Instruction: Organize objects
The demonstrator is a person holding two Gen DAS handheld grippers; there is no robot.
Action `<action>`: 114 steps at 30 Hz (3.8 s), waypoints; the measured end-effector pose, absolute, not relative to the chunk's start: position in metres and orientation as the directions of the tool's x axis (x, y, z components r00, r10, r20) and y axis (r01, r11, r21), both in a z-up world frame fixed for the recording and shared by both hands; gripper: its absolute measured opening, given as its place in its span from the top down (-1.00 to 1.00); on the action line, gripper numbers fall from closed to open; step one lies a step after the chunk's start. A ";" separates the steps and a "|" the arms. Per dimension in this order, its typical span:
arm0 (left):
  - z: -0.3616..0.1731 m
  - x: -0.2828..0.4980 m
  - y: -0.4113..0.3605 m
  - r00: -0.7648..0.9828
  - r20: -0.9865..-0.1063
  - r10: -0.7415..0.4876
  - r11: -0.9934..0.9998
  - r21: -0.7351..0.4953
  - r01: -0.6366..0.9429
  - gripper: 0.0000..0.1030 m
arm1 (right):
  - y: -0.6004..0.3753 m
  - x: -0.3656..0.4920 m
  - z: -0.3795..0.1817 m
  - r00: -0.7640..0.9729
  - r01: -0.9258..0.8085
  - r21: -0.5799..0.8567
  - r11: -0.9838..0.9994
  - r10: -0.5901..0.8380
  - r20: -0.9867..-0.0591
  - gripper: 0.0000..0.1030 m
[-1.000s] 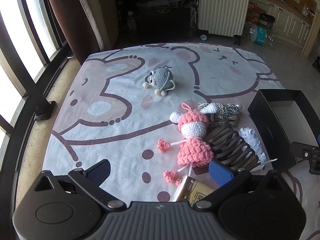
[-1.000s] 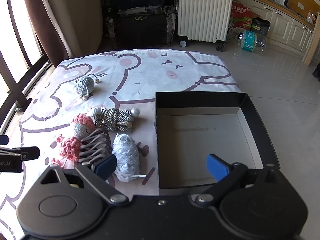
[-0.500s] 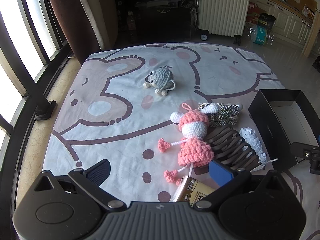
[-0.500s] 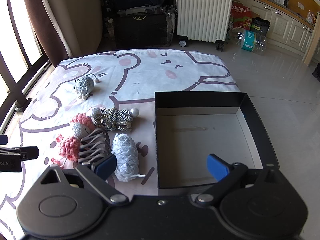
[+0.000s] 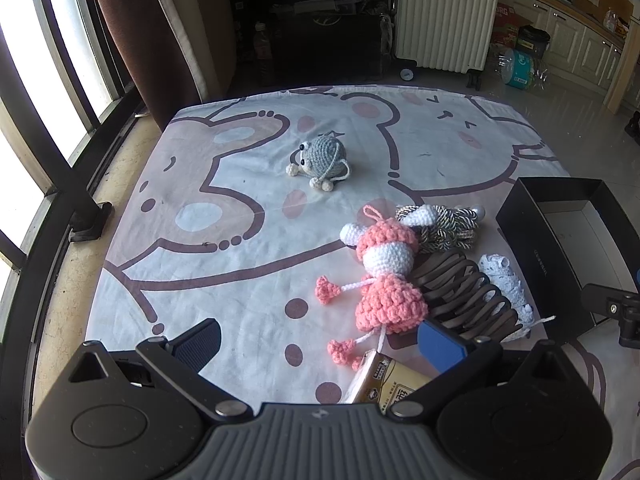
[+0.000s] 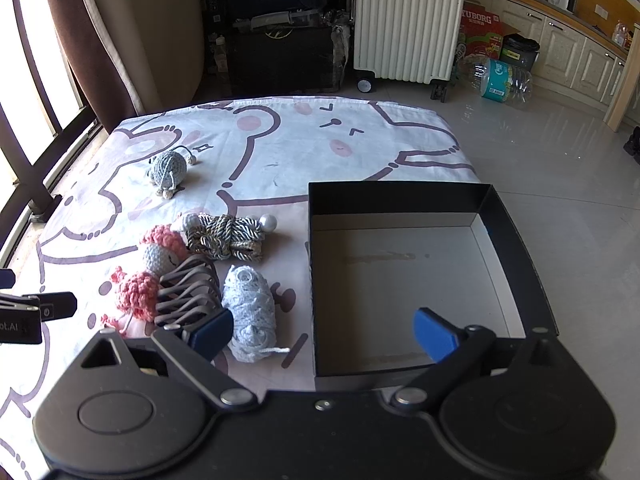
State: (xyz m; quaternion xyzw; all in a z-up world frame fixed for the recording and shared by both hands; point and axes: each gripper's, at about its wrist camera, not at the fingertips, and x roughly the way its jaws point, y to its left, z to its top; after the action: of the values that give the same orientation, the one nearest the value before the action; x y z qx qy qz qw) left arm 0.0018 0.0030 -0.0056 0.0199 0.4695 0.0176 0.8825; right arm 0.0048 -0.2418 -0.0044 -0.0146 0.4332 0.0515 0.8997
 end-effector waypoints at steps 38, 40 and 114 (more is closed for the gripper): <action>-0.002 0.002 0.004 0.569 -0.822 0.041 0.999 0.046 -0.005 -1.00 | -0.244 0.005 -0.005 0.617 -0.106 0.023 0.994 0.084 -0.783 -0.90; 0.000 0.001 0.004 0.578 -0.816 0.022 0.999 0.032 0.007 -1.00 | -0.244 0.006 -0.005 0.618 -0.102 0.025 0.994 0.083 -0.782 -0.90; -0.081 -0.021 -0.019 0.486 -0.871 -0.066 0.959 0.080 0.272 -0.46 | -0.208 0.023 -0.058 0.536 -0.156 0.469 0.869 0.473 -0.699 0.70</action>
State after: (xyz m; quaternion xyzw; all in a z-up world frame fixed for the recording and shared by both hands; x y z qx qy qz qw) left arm -0.0209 -0.0195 -0.0807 0.1039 0.4970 -0.0987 0.8558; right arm 0.0235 -0.2080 -0.0579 0.1784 0.4453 0.1833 0.8581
